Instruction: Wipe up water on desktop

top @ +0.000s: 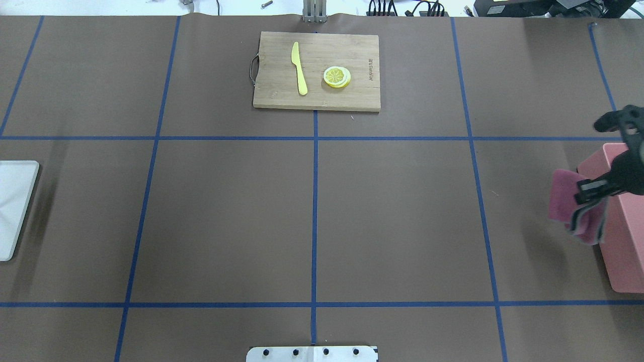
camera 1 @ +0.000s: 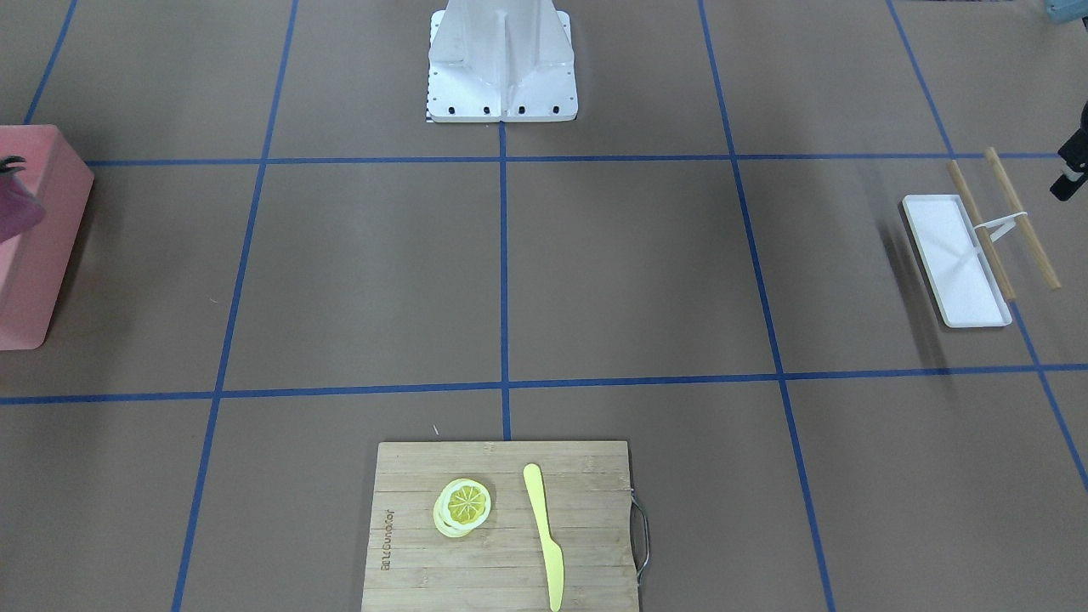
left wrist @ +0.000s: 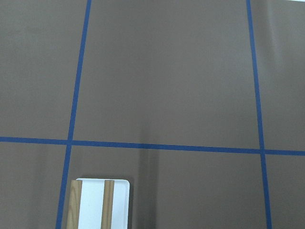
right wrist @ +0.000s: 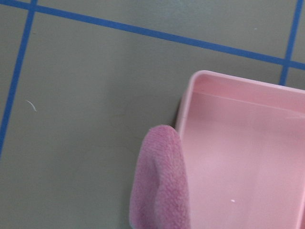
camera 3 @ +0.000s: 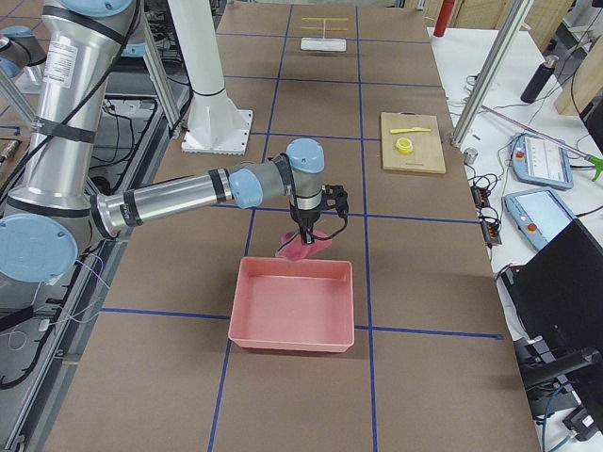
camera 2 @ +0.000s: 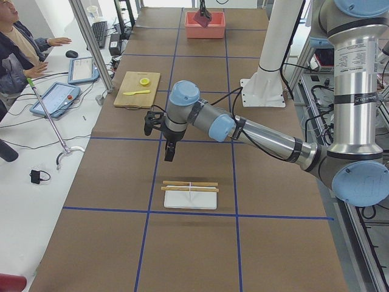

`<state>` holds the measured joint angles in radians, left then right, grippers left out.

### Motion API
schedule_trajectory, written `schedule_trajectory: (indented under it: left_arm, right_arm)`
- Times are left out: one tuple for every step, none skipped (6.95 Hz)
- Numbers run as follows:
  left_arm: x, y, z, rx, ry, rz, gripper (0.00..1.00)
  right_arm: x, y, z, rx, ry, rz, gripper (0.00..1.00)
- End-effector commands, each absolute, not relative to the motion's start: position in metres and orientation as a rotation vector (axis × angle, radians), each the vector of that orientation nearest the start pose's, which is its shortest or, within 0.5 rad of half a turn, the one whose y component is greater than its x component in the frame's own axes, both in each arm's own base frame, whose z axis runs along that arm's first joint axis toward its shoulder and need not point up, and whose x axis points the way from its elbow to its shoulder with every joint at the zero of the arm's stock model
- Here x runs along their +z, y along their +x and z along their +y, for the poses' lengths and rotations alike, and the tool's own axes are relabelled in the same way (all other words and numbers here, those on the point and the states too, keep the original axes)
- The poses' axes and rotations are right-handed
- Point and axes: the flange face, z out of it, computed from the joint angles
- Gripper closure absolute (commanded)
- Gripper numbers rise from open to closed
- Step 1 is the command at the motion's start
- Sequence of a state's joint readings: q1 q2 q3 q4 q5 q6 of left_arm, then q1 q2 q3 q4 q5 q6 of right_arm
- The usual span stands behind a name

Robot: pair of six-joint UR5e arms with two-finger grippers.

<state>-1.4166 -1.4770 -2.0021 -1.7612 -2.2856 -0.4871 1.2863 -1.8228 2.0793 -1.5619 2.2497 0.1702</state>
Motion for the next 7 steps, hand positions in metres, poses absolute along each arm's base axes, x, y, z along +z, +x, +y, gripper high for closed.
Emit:
schedule_trajectory:
  left_arm:
    - [0.476,0.002,-0.461,-0.118,0.255,0.816,0.03]
    - [0.484,0.001,-0.459,-0.113,0.246,0.810,0.03]
    - [0.497,-0.012,-0.461,-0.070,0.262,0.789,0.03]
    - [0.508,-0.026,-0.462,-0.056,0.273,0.774,0.03]
    - [0.515,-0.030,-0.461,-0.061,0.257,0.777,0.03]
    - [0.523,-0.028,-0.452,-0.065,0.213,0.812,0.03]
    - [0.534,-0.029,-0.442,-0.055,0.196,0.814,0.03]
  right_arm:
    - [0.557,0.034,-0.375,-0.277,0.046,-0.668,1.00]
    - [0.573,0.040,-0.364,-0.272,0.017,-0.668,1.00]
    - [0.587,0.039,-0.364,-0.263,-0.009,-0.671,1.00]
    - [0.601,0.038,-0.368,-0.255,-0.031,-0.675,1.00]
    - [0.602,0.038,-0.371,-0.248,-0.034,-0.677,0.44]
    - [0.602,0.037,-0.371,-0.237,-0.039,-0.683,0.00]
    - [0.601,0.037,-0.373,-0.237,-0.037,-0.686,0.00]
